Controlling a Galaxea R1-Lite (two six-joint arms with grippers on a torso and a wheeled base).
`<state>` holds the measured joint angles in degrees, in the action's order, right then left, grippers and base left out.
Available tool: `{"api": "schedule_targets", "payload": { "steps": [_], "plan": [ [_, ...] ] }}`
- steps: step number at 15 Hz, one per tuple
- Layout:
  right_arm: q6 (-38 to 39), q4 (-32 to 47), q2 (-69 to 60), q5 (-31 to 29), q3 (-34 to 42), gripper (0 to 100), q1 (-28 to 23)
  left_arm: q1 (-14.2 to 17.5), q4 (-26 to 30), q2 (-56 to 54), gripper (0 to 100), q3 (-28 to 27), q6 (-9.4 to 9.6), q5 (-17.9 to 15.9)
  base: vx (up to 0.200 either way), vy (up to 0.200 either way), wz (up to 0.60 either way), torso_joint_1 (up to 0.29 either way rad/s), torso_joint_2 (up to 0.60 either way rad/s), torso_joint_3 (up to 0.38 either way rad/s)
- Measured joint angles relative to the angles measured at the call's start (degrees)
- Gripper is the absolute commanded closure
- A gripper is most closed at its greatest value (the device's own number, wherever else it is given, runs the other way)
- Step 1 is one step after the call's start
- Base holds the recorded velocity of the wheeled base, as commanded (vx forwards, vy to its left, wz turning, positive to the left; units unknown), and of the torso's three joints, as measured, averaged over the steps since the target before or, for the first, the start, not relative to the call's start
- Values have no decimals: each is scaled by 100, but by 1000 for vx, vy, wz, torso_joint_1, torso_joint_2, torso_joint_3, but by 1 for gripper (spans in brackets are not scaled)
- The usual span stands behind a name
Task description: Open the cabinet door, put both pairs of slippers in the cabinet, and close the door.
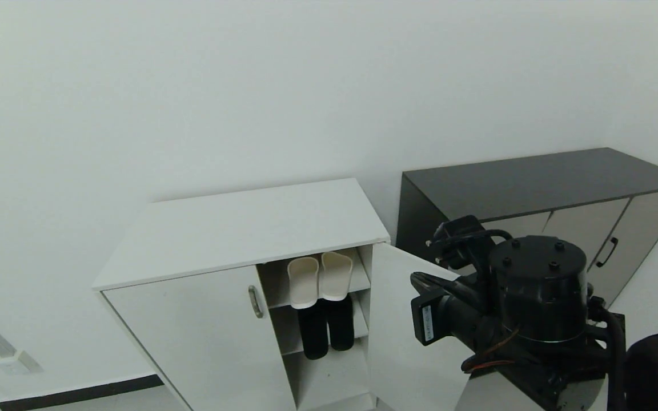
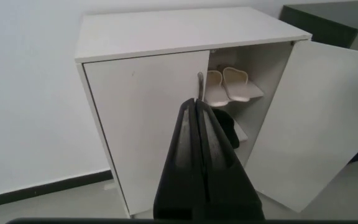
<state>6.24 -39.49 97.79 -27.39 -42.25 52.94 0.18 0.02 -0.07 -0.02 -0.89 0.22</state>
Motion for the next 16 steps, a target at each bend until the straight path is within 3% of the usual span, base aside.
{"api": "schedule_targets", "payload": {
  "steps": [2, 9, 16],
  "plan": [
    [-37, -11, 9, 5, 2, 100, -11, -5, 7, 0, 100, 0, 0, 2, 0, 0, 0, 0, 0, 0],
    [-56, -23, 20, 0, 13, 100, -41, 0, -2, 0, 100, -2, -1, 0, -200, 0, 0, -2, 1, -1],
    [-160, -146, 127, 5, 52, 100, -449, -5, 0, 0, 100, 0, -15, 0, 0, 0, 0, 0, 0, 0]
  ]
}}
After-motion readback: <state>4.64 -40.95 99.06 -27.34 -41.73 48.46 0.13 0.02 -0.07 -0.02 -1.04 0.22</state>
